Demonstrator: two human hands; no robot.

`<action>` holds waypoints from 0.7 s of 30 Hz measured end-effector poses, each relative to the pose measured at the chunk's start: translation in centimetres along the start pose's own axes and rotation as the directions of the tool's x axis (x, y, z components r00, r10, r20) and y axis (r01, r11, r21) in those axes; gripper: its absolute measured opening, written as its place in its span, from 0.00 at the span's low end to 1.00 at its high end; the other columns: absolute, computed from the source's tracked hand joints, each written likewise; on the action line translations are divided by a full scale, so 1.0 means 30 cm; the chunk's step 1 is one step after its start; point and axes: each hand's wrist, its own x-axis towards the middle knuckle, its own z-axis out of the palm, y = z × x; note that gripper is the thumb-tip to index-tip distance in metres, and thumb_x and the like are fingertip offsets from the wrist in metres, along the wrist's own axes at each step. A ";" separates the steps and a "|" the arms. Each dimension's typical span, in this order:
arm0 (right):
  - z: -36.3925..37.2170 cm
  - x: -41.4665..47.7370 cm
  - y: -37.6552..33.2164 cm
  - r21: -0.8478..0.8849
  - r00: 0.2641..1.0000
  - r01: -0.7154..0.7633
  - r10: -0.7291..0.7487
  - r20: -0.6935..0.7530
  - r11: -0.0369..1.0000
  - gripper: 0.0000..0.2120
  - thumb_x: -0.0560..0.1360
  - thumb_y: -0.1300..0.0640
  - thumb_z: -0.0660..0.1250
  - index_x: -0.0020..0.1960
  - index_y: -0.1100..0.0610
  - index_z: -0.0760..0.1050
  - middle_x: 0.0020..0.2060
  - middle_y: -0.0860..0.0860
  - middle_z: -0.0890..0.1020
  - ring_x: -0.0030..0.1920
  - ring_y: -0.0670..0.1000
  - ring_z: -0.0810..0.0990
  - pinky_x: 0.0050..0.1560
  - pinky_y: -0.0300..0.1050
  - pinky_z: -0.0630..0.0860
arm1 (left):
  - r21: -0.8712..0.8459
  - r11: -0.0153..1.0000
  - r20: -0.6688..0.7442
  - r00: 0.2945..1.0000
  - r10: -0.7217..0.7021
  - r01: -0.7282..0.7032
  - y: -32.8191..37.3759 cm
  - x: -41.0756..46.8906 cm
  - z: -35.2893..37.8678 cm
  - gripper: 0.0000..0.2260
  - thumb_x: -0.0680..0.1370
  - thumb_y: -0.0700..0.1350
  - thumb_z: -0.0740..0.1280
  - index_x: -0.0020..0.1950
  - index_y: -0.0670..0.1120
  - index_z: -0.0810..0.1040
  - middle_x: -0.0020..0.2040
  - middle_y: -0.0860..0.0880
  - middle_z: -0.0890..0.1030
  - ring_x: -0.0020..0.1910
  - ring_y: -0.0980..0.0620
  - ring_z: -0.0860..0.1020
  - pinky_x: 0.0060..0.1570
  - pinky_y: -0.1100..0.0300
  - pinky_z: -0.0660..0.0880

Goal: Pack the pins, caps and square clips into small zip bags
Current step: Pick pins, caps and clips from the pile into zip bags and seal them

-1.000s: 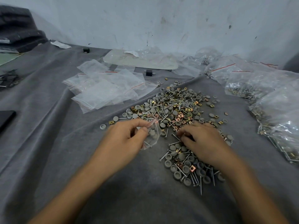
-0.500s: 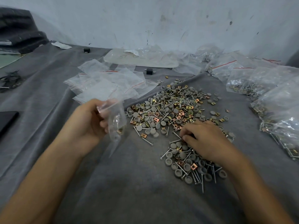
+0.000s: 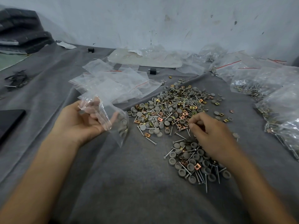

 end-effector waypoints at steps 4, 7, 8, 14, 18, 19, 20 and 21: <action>0.006 -0.002 -0.006 0.008 1.000 0.019 -0.019 -0.010 1.000 0.04 0.82 0.52 0.64 0.52 0.43 0.74 0.37 0.47 0.81 0.36 0.48 0.78 0.38 0.49 0.76 | 0.118 0.984 0.095 0.988 0.122 -0.133 0.001 -0.020 0.037 0.08 0.59 0.39 0.70 0.37 0.45 0.82 0.27 0.56 0.66 0.24 0.57 0.63 0.35 0.66 0.75; 0.009 -0.002 -0.012 0.006 1.000 0.024 -0.024 -0.017 1.000 0.03 0.82 0.51 0.63 0.52 0.43 0.75 0.37 0.47 0.81 0.36 0.47 0.78 0.38 0.48 0.76 | 0.275 0.916 0.135 0.955 0.264 -0.292 -0.006 -0.038 0.051 0.07 0.67 0.40 0.67 0.35 0.49 0.84 0.27 0.55 0.64 0.26 0.56 0.60 0.32 0.66 0.67; 0.009 -0.002 -0.013 0.009 1.000 0.023 -0.023 -0.018 1.000 0.04 0.82 0.52 0.63 0.53 0.43 0.75 0.37 0.47 0.81 0.36 0.47 0.78 0.37 0.48 0.76 | 0.312 0.879 0.129 0.932 0.338 -0.362 -0.008 -0.037 0.052 0.12 0.72 0.39 0.64 0.34 0.49 0.84 0.27 0.55 0.65 0.26 0.57 0.60 0.32 0.66 0.66; 0.013 -0.008 -0.023 0.086 0.999 0.042 -0.040 -0.029 0.995 0.04 0.82 0.51 0.63 0.51 0.43 0.76 0.37 0.44 0.80 0.38 0.45 0.77 0.36 0.47 0.75 | 0.652 0.094 0.445 0.480 0.756 -0.752 -0.058 -0.070 0.053 0.13 0.74 0.37 0.65 0.43 0.53 0.86 0.32 0.58 0.83 0.27 0.61 0.69 0.27 0.68 0.64; 0.022 -0.012 -0.044 0.282 0.999 0.047 -0.049 0.002 0.958 0.06 0.81 0.52 0.64 0.50 0.42 0.78 0.41 0.43 0.81 0.40 0.47 0.80 0.40 0.49 0.79 | 0.811 -0.295 0.584 0.668 0.461 -0.505 -0.173 -0.049 0.047 0.09 0.76 0.46 0.67 0.46 0.56 0.87 0.26 0.56 0.77 0.24 0.58 0.70 0.27 0.64 0.65; 0.024 -0.014 -0.054 0.355 0.999 0.037 -0.048 0.022 0.934 0.07 0.81 0.53 0.65 0.50 0.42 0.79 0.42 0.45 0.82 0.42 0.49 0.81 0.44 0.51 0.81 | 0.815 -0.338 0.577 0.716 0.393 -0.471 -0.199 -0.047 0.051 0.09 0.76 0.46 0.67 0.48 0.57 0.87 0.25 0.59 0.76 0.25 0.59 0.72 0.28 0.63 0.65; 0.027 -0.019 -0.067 0.422 0.998 0.032 -0.055 0.042 0.906 0.09 0.82 0.55 0.65 0.50 0.41 0.79 0.43 0.46 0.83 0.44 0.49 0.82 0.46 0.51 0.82 | 0.819 -0.345 0.564 0.754 0.336 -0.459 -0.220 -0.047 0.056 0.10 0.77 0.46 0.67 0.49 0.58 0.86 0.25 0.60 0.76 0.25 0.59 0.72 0.30 0.61 0.66; 0.033 -0.024 -0.083 0.482 0.996 0.035 -0.072 0.058 0.876 0.11 0.82 0.56 0.65 0.50 0.41 0.79 0.43 0.46 0.83 0.44 0.48 0.83 0.47 0.49 0.82 | 0.827 -0.323 0.550 0.782 0.293 -0.461 -0.237 -0.049 0.060 0.10 0.78 0.46 0.67 0.49 0.60 0.86 0.26 0.59 0.77 0.26 0.57 0.74 0.32 0.60 0.67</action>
